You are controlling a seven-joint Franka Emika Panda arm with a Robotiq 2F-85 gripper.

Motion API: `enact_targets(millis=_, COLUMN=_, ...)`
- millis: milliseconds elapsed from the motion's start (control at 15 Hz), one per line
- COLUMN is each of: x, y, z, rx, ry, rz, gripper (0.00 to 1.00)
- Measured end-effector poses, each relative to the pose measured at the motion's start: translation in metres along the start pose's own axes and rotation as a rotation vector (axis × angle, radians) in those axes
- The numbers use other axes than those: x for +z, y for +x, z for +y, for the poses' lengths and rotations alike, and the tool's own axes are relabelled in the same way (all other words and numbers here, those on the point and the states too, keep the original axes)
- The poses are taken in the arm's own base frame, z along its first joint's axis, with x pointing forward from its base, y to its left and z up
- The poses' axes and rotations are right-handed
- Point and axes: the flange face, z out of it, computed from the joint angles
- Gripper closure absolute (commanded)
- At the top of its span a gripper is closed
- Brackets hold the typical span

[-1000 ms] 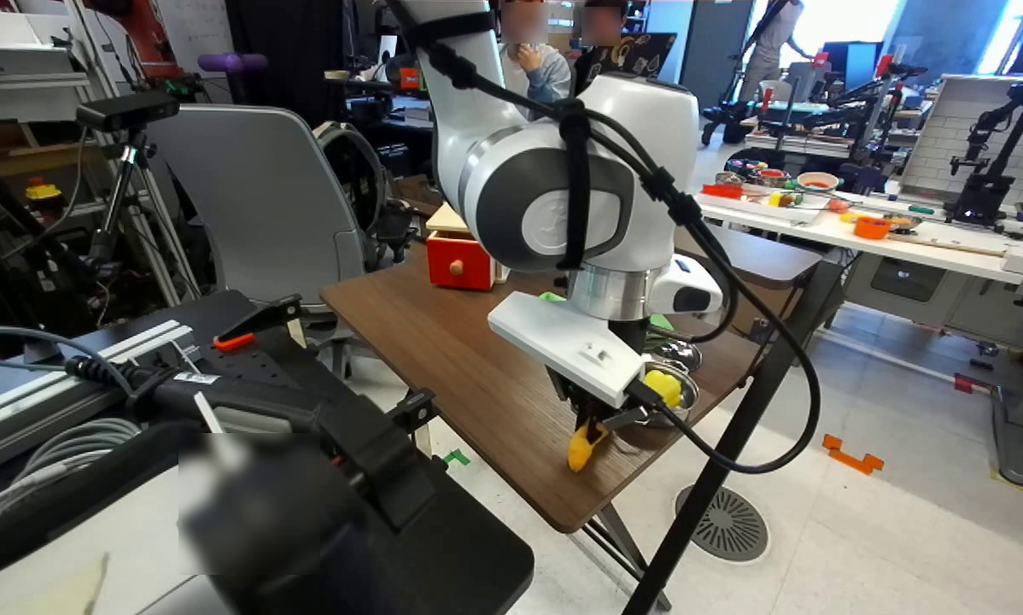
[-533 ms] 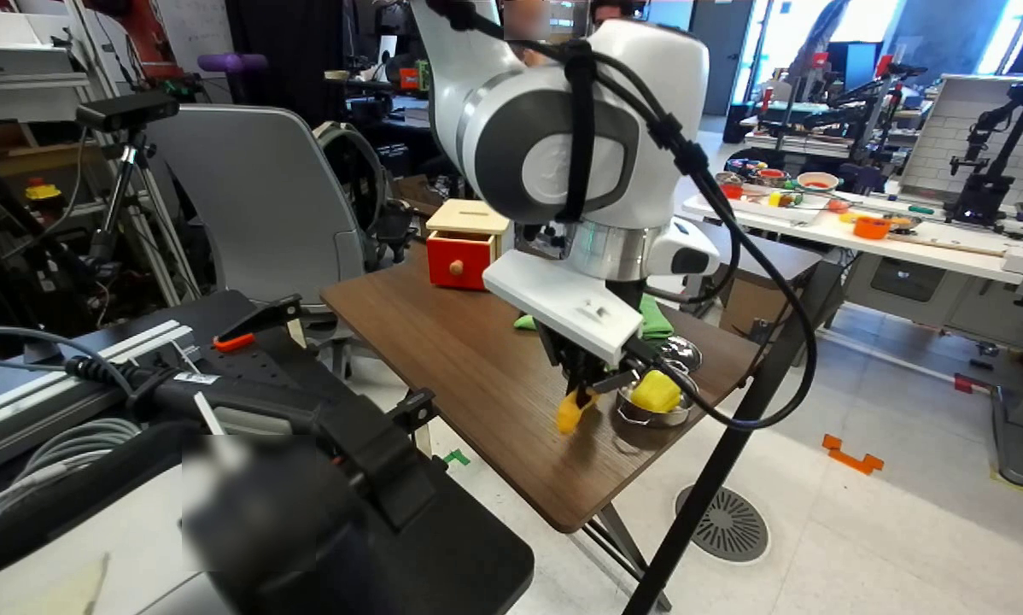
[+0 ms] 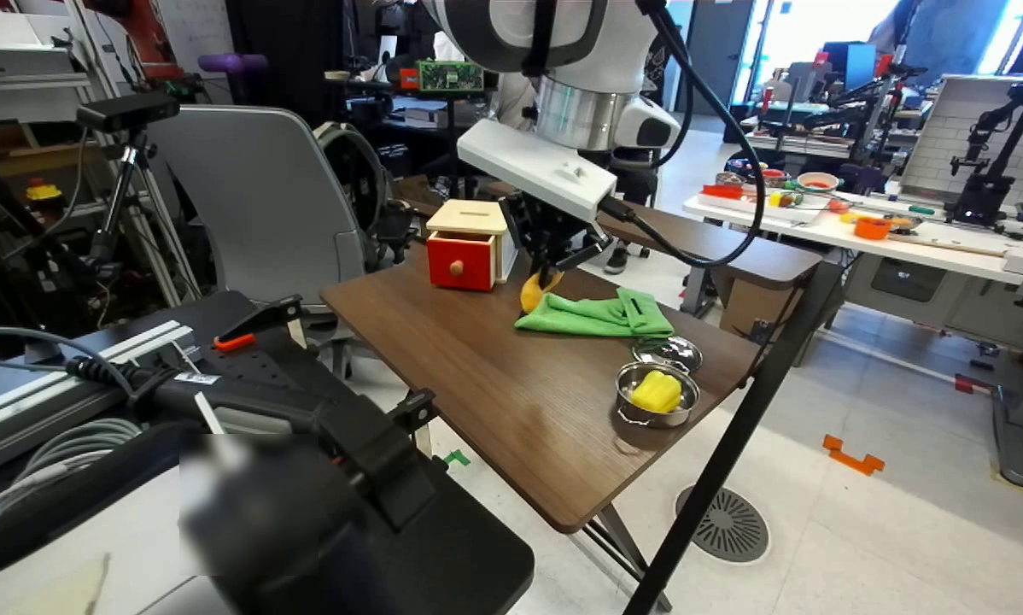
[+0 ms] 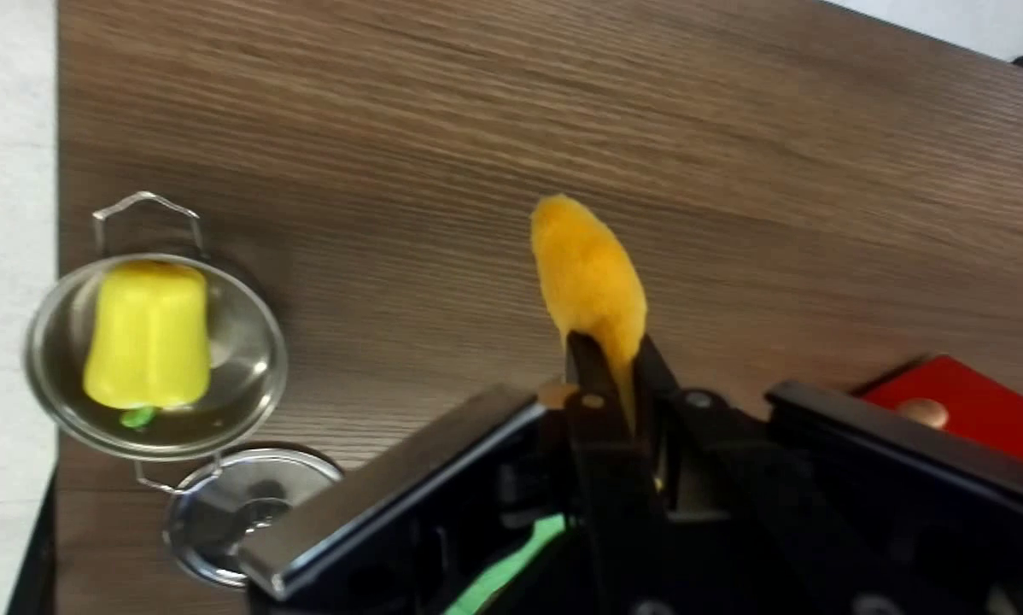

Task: Pick up the carrot plush toy and put it on the left side of the table

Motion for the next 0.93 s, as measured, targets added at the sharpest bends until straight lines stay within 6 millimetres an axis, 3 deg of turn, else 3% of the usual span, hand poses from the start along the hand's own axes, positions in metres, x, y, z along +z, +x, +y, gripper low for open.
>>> enact_targets(millis=333, x=0.032, y=0.019, z=-0.067, rx=-0.117, ry=0.041, rz=-0.058, gripper=0.98)
enact_targets(millis=533, x=0.057, y=0.028, z=-0.097, rx=-0.170, ry=0.058, rz=-0.089, gripper=0.98)
enact_targets(millis=733, x=0.087, y=0.038, z=-0.108, rx=-0.199, ry=0.077, rz=-0.118, gripper=0.98)
enact_targets(millis=933, x=0.119, y=0.044, z=-0.101, rx=-0.213, ry=0.090, rz=-0.162, gripper=0.98)
